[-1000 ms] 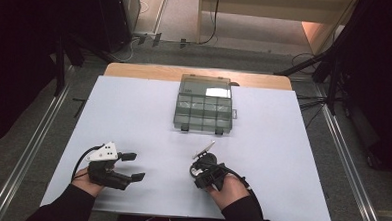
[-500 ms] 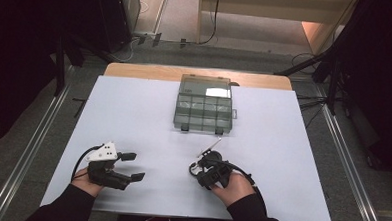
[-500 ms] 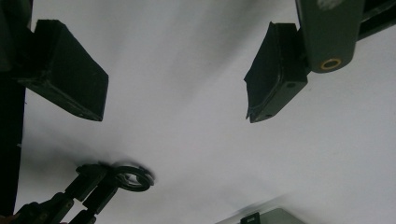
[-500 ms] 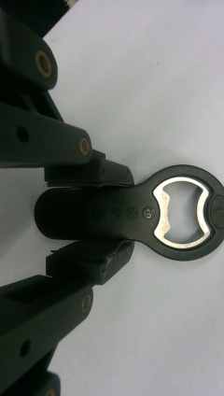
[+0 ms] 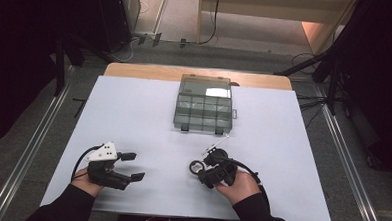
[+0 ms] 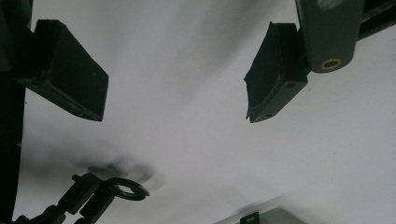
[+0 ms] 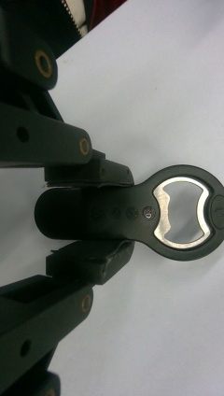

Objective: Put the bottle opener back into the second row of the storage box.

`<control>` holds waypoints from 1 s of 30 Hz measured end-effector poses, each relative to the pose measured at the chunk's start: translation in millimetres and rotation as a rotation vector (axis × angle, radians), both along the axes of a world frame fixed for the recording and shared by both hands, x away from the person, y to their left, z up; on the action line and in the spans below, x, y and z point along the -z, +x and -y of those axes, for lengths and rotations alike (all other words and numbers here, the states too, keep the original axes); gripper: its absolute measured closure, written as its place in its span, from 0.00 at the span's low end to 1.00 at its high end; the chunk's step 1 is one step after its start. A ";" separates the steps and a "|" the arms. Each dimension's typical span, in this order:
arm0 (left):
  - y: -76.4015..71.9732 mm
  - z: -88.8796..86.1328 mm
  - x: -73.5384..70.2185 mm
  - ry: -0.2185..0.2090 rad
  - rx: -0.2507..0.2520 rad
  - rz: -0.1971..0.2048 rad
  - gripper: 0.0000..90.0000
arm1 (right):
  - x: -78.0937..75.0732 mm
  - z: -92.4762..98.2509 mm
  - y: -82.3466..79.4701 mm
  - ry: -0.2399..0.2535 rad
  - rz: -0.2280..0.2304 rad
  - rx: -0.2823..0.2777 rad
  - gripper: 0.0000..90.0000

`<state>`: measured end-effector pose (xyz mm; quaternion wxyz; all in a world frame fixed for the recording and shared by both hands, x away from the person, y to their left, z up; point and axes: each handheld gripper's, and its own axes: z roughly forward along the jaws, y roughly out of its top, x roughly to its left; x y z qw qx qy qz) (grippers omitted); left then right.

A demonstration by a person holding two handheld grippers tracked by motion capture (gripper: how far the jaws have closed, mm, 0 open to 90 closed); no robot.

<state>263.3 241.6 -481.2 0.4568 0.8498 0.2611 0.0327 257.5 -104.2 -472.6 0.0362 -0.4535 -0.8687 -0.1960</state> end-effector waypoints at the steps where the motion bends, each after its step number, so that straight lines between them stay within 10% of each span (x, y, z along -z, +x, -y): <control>1: -0.2 0.0 0.0 0.000 -0.001 -0.001 0.23 | -0.7 0.8 -0.2 0.003 0.001 -0.001 0.73; 30: 0.0 -0.2 0.0 -0.010 -0.002 0.000 0.23 | -5.7 48.0 10.1 0.182 0.074 -0.020 0.73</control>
